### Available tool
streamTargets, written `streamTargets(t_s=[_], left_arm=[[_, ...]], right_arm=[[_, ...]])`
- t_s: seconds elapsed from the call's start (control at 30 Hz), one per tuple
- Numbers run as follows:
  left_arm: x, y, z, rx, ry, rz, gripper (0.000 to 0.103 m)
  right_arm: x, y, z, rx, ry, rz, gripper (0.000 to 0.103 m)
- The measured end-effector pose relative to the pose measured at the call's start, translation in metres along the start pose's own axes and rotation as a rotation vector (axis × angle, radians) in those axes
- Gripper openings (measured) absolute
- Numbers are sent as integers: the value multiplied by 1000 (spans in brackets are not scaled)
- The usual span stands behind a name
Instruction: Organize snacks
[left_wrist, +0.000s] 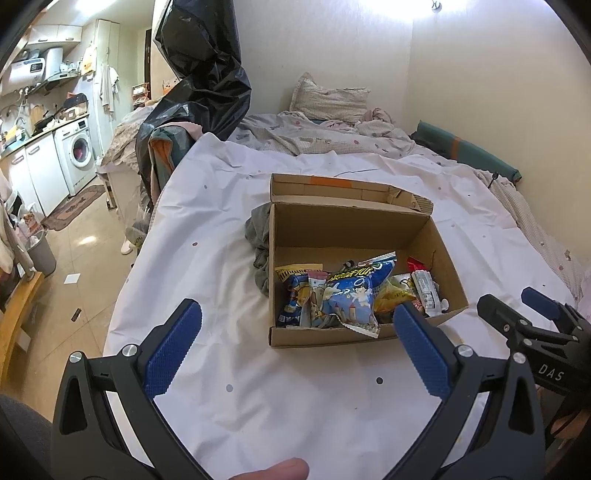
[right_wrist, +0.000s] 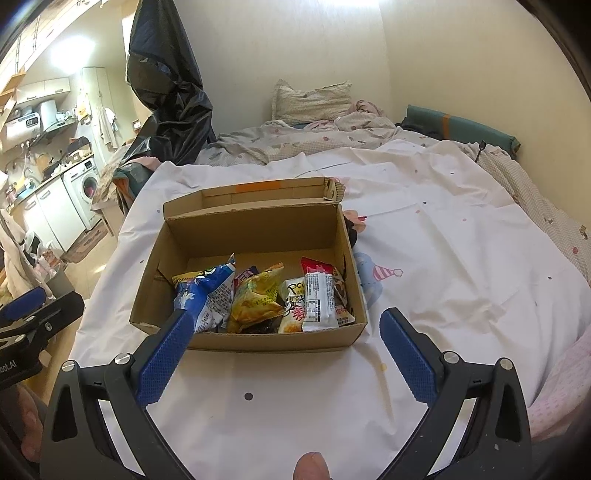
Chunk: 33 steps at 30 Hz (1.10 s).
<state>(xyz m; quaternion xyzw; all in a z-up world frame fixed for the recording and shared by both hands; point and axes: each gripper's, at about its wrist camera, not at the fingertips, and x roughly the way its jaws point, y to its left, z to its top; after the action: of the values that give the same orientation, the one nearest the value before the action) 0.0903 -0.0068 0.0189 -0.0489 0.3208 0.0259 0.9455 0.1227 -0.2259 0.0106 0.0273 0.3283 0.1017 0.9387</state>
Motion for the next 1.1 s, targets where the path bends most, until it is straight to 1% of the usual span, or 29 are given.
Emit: streamTargets(t_s=[1.1], left_arm=[[1,4,-3,-11,1,3,103]], right_arm=[[-1,1,0,2,1,-3,103]])
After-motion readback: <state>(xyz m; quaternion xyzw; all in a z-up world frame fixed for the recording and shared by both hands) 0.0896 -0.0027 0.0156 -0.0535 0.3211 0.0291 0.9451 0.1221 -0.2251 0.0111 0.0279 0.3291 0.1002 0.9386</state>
